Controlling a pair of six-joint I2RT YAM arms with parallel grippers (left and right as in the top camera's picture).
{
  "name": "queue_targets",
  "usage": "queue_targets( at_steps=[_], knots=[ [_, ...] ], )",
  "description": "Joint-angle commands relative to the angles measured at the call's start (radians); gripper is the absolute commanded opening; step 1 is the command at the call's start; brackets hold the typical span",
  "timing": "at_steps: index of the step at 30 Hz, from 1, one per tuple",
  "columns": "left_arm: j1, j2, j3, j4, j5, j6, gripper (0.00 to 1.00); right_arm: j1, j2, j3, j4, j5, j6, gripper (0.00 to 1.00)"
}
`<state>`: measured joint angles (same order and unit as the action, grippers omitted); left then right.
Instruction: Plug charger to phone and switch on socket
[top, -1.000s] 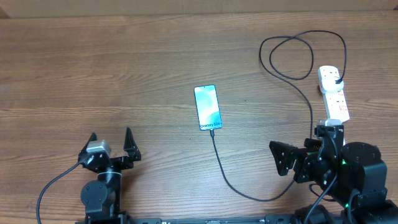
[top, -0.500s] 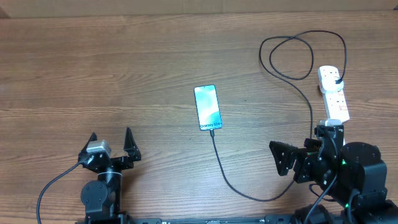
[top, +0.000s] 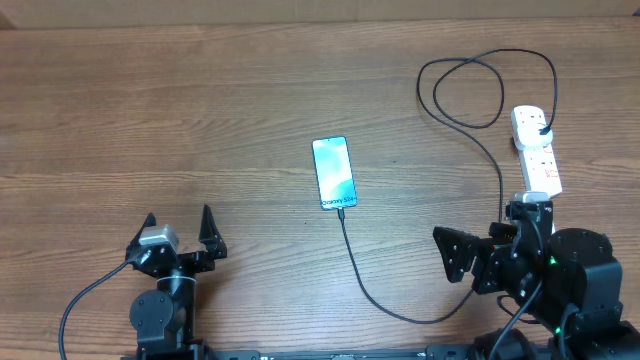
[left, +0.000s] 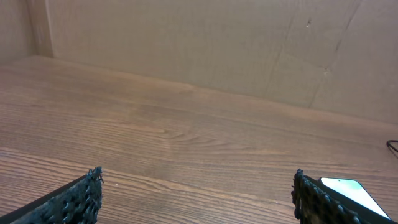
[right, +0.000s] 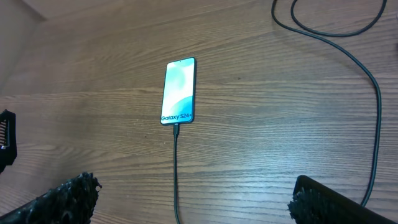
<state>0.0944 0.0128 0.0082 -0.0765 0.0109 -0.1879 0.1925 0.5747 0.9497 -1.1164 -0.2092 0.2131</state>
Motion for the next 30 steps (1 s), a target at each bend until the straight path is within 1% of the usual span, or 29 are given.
queue_targets(
  at_steps=[1,4,5,8,9,13,20,24,27,30],
  knots=[
    [0.01,-0.008,-0.003,-0.002,-0.007,-0.006,0.99,0.005,-0.01,-0.011,0.008,0.026,-0.005,1.0],
    [0.01,-0.008,-0.003,-0.002,-0.007,-0.006,0.99,-0.005,-0.017,-0.08,0.129,0.097,-0.005,1.0],
    [0.01,-0.008,-0.003,-0.002,-0.007,-0.006,0.99,-0.017,-0.032,-0.14,0.221,0.105,-0.006,1.0],
    [0.01,-0.008,-0.003,-0.002,-0.007,-0.006,0.99,-0.026,-0.085,-0.262,0.382,0.102,-0.005,1.0],
    [0.01,-0.008,-0.003,-0.002,-0.007,-0.006,1.0,-0.026,-0.128,-0.333,0.463,0.095,-0.005,1.0],
    [0.01,-0.008,-0.003,-0.002,-0.007,-0.006,0.99,-0.026,-0.284,-0.532,0.651,0.093,-0.005,1.0],
    [0.01,-0.008,-0.003,-0.002,-0.007,-0.006,1.0,-0.063,-0.462,-0.731,0.824,0.093,-0.005,1.0],
    [0.01,-0.008,-0.003,-0.002,-0.007,-0.006,0.99,-0.066,-0.575,-0.809,0.881,0.093,-0.005,1.0],
    [0.01,-0.008,-0.003,-0.002,-0.007,-0.006,1.0,-0.066,-0.572,-0.821,0.925,0.104,-0.005,1.0],
    [0.01,-0.008,-0.003,-0.002,-0.007,-0.006,1.0,-0.066,-0.572,-0.846,0.932,0.104,-0.005,1.0]
  ],
)
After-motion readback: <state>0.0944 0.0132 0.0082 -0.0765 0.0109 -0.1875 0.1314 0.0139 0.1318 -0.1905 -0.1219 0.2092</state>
